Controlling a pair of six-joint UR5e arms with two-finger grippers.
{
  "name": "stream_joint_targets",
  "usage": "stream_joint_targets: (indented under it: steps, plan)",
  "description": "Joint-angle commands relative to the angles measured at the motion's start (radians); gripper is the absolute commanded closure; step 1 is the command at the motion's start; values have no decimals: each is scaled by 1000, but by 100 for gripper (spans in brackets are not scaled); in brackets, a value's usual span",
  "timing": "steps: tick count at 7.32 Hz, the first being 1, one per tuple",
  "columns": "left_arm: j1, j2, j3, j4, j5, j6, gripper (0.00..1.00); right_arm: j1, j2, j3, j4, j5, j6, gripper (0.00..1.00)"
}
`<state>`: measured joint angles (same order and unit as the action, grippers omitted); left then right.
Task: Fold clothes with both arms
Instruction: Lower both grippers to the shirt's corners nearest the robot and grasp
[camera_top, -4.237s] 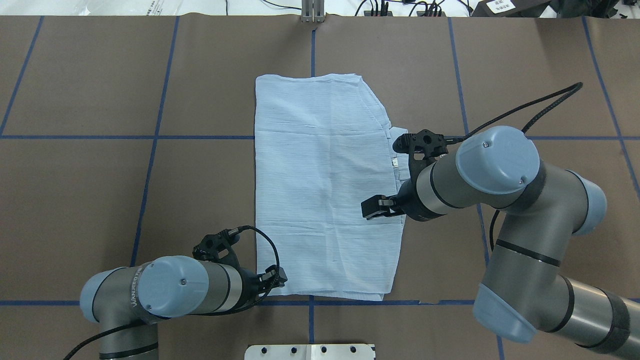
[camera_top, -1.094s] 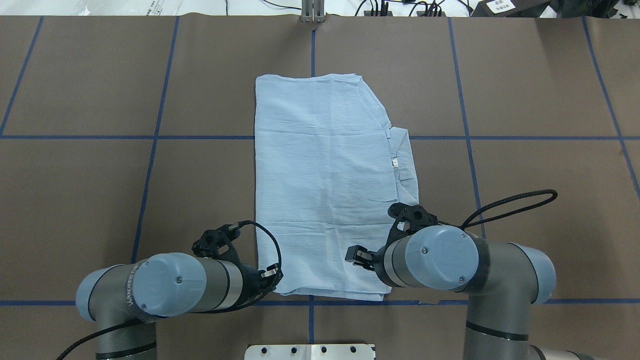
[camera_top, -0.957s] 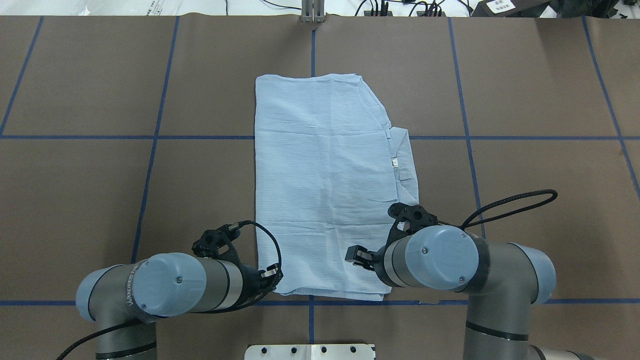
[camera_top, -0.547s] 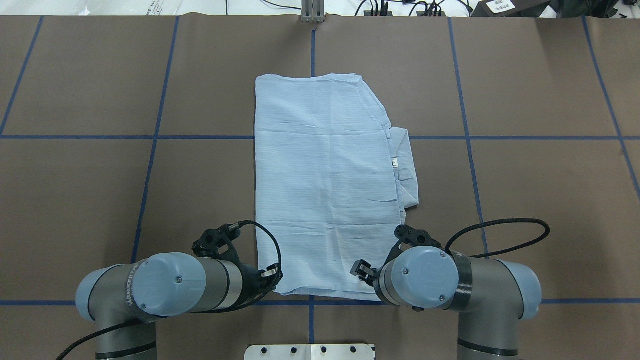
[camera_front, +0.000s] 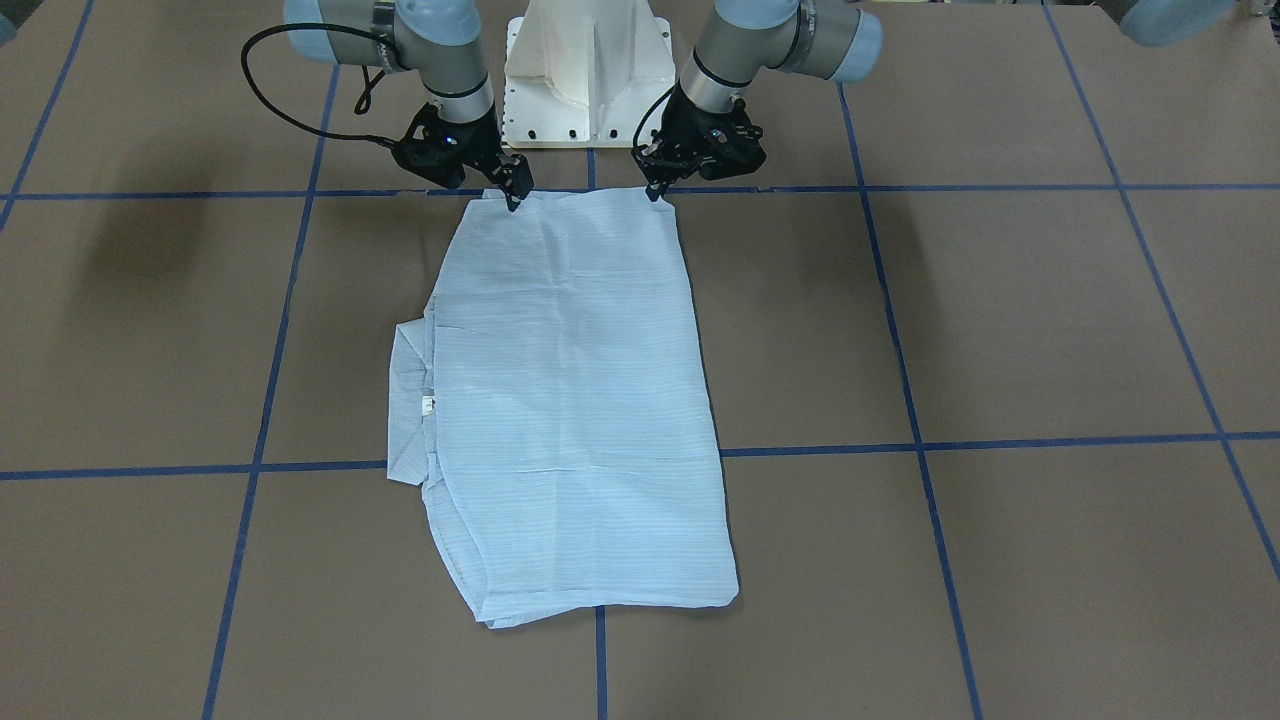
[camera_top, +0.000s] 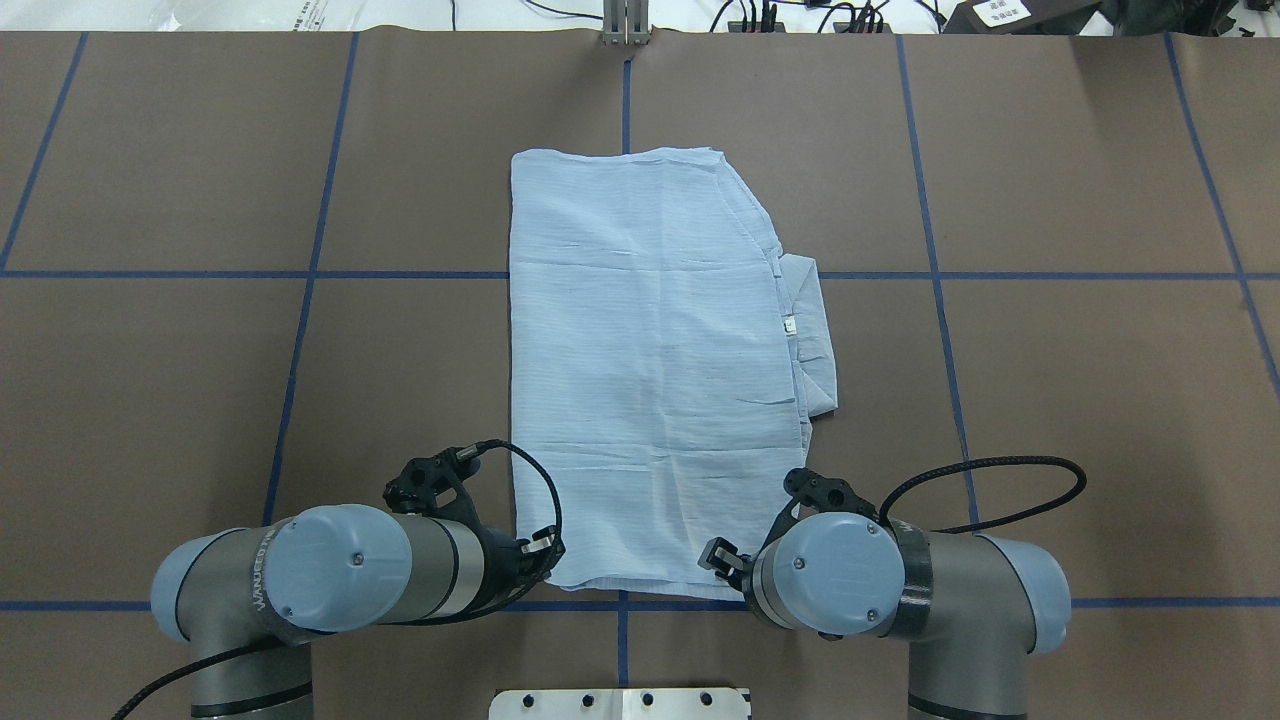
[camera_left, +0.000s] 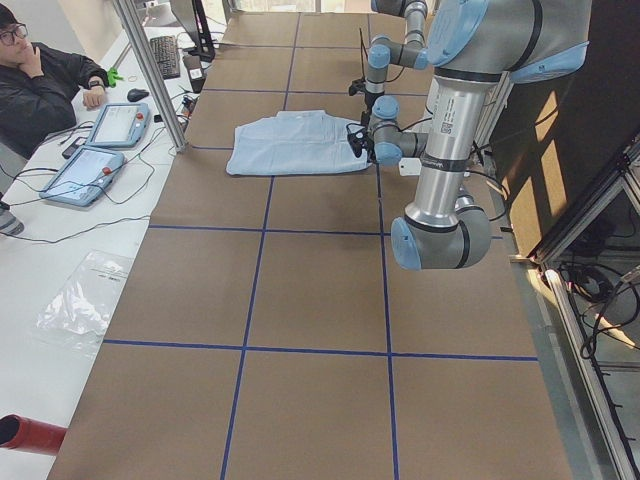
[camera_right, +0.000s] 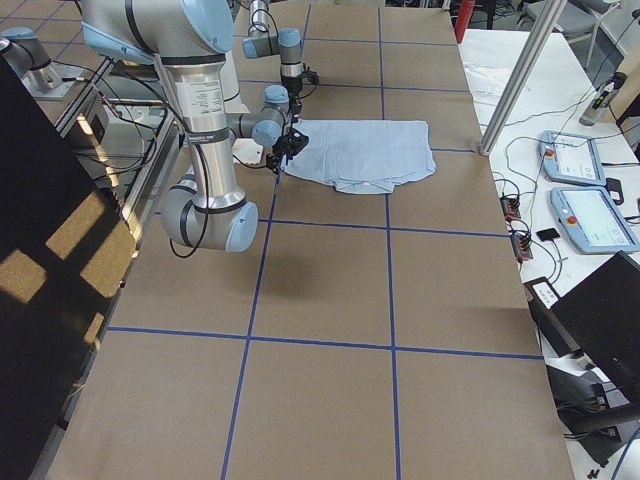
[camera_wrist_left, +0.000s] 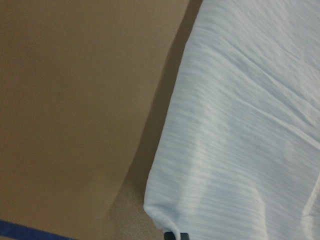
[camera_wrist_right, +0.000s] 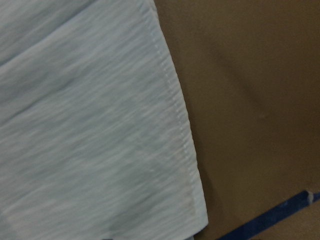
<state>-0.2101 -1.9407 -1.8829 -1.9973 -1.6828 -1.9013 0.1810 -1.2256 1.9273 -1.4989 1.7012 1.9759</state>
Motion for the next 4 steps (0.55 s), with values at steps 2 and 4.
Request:
stream_joint_targets:
  steps: [2, 4]
  plan:
    - [0, 0, 5, 0, 0, 1, 100, 0, 3, -1, 2, -2, 0, 13]
    - [0, 0, 8, 0, 2, 2, 100, 2, 3, -1, 2, -2, 0, 15]
